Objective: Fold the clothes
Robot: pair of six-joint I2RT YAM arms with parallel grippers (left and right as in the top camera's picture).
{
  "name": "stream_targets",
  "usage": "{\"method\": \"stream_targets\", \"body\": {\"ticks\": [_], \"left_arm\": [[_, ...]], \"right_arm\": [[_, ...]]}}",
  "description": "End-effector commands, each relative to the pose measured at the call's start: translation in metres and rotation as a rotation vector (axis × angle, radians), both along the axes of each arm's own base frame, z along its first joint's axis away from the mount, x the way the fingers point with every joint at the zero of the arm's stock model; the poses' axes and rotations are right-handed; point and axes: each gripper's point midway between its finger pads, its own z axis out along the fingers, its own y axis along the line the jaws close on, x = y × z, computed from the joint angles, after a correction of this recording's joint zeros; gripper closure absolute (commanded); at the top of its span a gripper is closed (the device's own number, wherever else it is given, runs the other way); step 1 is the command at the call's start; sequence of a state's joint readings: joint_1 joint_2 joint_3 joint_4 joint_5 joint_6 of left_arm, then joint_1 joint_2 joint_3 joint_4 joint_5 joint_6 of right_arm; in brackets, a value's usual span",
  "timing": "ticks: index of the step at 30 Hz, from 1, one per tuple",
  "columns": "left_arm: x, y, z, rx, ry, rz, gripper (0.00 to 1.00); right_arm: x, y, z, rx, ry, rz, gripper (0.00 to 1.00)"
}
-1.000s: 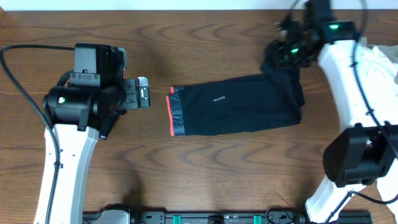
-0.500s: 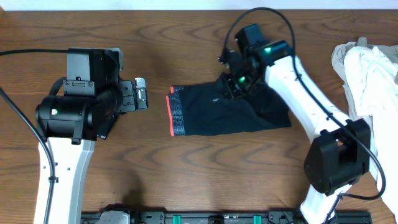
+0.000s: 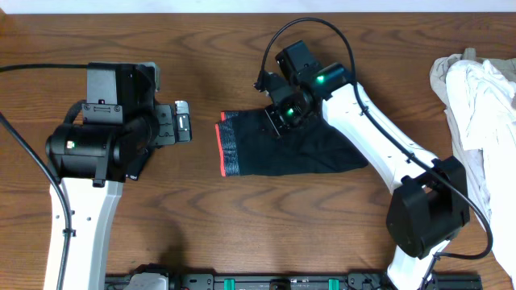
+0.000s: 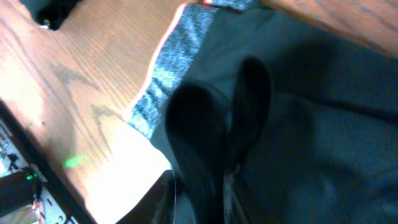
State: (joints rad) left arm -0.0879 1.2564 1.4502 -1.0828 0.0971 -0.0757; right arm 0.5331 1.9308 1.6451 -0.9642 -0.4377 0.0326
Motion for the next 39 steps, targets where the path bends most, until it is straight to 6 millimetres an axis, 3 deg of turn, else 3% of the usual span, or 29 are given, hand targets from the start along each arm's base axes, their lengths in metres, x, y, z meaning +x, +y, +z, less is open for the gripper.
{"method": "stream_targets", "body": {"ticks": [1,6,13,18,22,28,39], "left_arm": [[-0.002,0.003,0.007,0.002,-0.008,0.028,0.02],[-0.012,-0.009,-0.01,-0.074,0.096,0.019,0.02],[-0.019,-0.048,-0.069,-0.319,0.35,0.053,0.02],[-0.011,-0.073,-0.122,-0.443,0.492,0.06,0.02],[-0.009,-0.087,-0.167,-0.48,0.598,0.071,0.02],[-0.003,-0.104,-0.216,-0.496,0.701,0.062,0.02],[-0.003,-0.135,-0.267,-0.47,0.773,0.046,0.02]], "right_arm": [[-0.001,0.005,0.008,0.041,0.0,0.014,0.76],[0.024,-0.027,0.034,0.065,-0.051,-0.078,0.72],[0.068,-0.139,0.056,0.037,-0.056,-0.438,0.58],[0.073,-0.208,0.058,0.036,-0.007,-0.608,0.59],[0.065,-0.243,0.053,0.015,0.036,-0.674,0.6],[0.06,-0.256,0.052,0.006,0.053,-0.692,0.62],[0.061,-0.256,0.052,0.007,0.049,-0.691,0.62]]}}
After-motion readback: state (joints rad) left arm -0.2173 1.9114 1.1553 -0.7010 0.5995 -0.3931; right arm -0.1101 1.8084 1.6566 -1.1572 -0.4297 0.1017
